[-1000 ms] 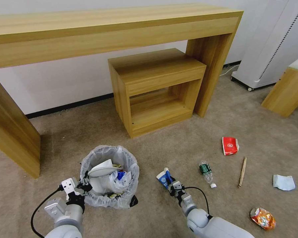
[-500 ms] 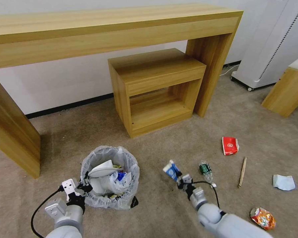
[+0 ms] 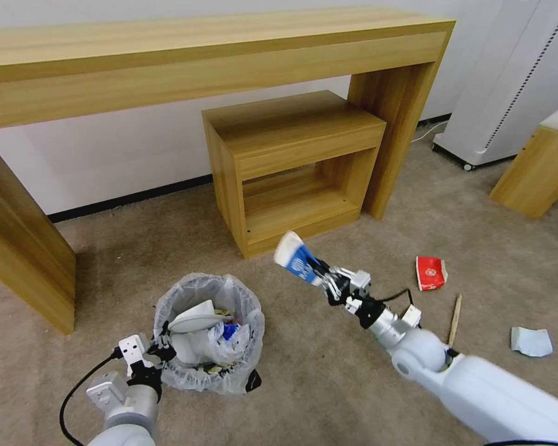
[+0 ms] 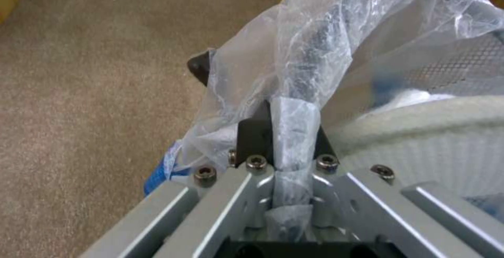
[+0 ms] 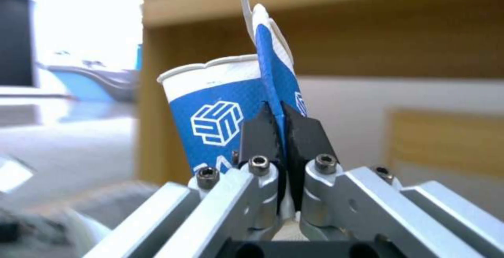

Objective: Pick up the trash bin and place the garbage on the floor into it.

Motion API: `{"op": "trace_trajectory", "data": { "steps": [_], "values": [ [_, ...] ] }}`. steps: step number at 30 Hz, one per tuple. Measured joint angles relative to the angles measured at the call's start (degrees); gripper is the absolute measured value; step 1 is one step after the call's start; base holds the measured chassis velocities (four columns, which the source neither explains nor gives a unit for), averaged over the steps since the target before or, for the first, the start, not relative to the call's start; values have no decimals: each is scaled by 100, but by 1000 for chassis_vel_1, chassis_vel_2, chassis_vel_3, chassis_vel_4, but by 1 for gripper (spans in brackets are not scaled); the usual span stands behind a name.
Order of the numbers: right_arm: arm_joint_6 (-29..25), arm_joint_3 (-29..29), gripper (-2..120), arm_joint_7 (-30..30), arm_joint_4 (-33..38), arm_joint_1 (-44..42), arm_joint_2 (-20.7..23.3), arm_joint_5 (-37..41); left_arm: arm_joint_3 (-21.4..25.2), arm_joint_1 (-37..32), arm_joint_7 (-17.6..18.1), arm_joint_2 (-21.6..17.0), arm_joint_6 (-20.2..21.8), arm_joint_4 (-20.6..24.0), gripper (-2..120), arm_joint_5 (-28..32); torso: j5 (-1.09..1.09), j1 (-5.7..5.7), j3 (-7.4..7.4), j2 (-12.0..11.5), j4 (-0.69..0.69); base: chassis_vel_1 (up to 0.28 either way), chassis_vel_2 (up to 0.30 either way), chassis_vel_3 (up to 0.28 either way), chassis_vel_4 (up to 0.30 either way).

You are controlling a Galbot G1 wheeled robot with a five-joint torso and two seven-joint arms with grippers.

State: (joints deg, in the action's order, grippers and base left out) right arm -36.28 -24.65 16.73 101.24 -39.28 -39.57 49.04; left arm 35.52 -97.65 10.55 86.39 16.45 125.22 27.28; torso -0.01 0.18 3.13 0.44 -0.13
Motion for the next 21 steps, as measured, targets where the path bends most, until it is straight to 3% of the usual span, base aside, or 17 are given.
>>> {"op": "trace_trajectory", "data": {
  "steps": [3, 11, 21],
  "values": [
    [58, -547, 0, 108, 338, 449, 31, 319, 7, -40, 6, 8, 13, 88, 1, -11, 1, 0, 0, 0, 0, 0, 0, 0, 0],
    [119, -1550, 0, 474, 388, 912, 26, 570, 85, -62, 35, 18, 31, 190, 1, 9, 0, 0, 0, 0, -1, 0, 0, 0, 0],
    [32, -2074, 0, 636, 228, 850, 62, 377, 91, -84, 52, 57, 44, 307, 1, 18, 0, 0, 0, 0, -1, 0, 0, 0, 0]
  ]
}}
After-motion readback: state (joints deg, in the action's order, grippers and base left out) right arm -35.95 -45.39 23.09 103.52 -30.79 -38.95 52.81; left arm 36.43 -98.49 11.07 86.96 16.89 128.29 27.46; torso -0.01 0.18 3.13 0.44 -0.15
